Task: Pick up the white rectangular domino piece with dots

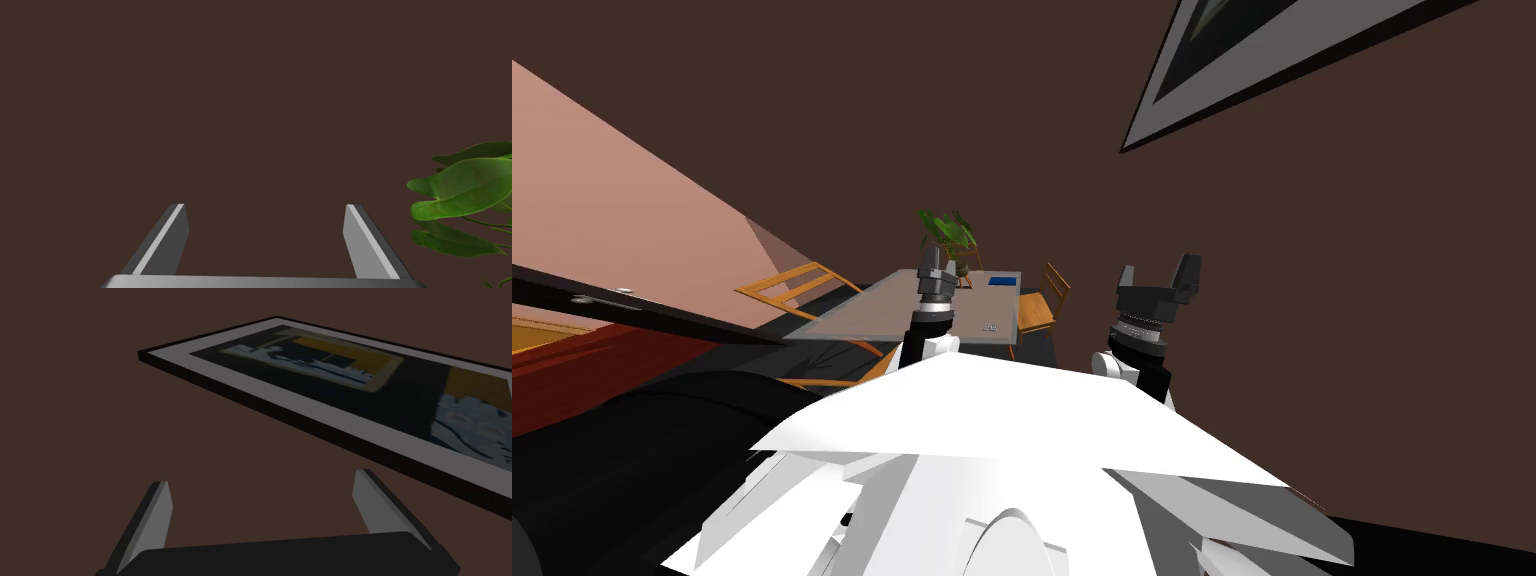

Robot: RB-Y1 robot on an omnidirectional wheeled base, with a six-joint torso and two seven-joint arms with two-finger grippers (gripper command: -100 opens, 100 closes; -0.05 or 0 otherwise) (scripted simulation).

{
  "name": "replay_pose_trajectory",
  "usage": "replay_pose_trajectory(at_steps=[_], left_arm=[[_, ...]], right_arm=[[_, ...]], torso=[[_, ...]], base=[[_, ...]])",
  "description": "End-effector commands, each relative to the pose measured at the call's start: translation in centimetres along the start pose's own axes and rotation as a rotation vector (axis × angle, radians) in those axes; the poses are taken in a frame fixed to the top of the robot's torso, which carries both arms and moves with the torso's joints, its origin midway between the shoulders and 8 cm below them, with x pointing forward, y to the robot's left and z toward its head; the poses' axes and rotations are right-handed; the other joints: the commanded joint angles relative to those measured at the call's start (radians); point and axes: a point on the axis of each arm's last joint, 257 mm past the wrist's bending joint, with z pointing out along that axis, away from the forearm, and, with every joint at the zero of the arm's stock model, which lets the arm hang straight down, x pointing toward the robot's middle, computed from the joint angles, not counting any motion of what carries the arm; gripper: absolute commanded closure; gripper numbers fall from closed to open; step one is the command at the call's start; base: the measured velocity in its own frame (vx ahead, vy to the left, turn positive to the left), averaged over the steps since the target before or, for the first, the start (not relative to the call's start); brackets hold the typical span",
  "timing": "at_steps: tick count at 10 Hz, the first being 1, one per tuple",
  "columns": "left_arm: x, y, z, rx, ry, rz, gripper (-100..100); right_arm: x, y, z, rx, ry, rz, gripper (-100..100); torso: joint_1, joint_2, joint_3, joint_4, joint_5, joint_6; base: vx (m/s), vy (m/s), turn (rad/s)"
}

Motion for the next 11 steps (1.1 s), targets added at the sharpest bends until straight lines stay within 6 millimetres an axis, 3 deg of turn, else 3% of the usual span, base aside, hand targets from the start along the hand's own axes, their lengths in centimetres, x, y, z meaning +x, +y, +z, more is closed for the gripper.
replay_pose_trajectory(at_steps=[1,4,7,8,10,11], left_arm=[[0.6,1.0,0.4,-0.017,0.027,-0.011,-100],[1.4,3.6,1.4,-0.065,0.061,-0.045,-100],[2.3,7.6,2.7,-0.147,0.090,-0.091,-100],[2.3,7.6,2.8,-0.148,0.091,-0.092,-100],[2.7,10.7,3.6,-0.217,0.104,-0.124,-100],[2.8,11.0,3.7,-0.223,0.105,-0.125,-100]], right_arm=[[0.0,0.0,0.0,0.000,0.000,0.000,0],[0.0,0.0,0.0,0.000,0.000,0.000,0],[0.0,0.0,0.0,0.000,0.000,0.000,0],[0.0,0.0,0.0,0.000,0.000,0.000,0],[0.0,0.0,0.0,0.000,0.000,0.000,0],[0.0,0.0,0.0,0.000,0.000,0.000,0]], torso=[[0.000,0.000,0.000,0.000,0.000,0.000],[0.003,0.003,0.002,0.001,0.001,0.000],[0.003,0.005,0.003,0.001,0.001,0.000],[0.004,0.006,0.004,0.001,0.001,0.000],[0.002,0.004,0.002,0.001,0.001,0.000],[0.004,0.004,0.002,0.001,0.001,0.000]], base=[[-0.033,0.011,-0.081],[-0.061,0.044,-0.126],[-0.094,0.049,-0.179],[-0.070,0.036,-0.074],[-0.060,0.039,-0.191],[-0.051,0.050,-0.085]])
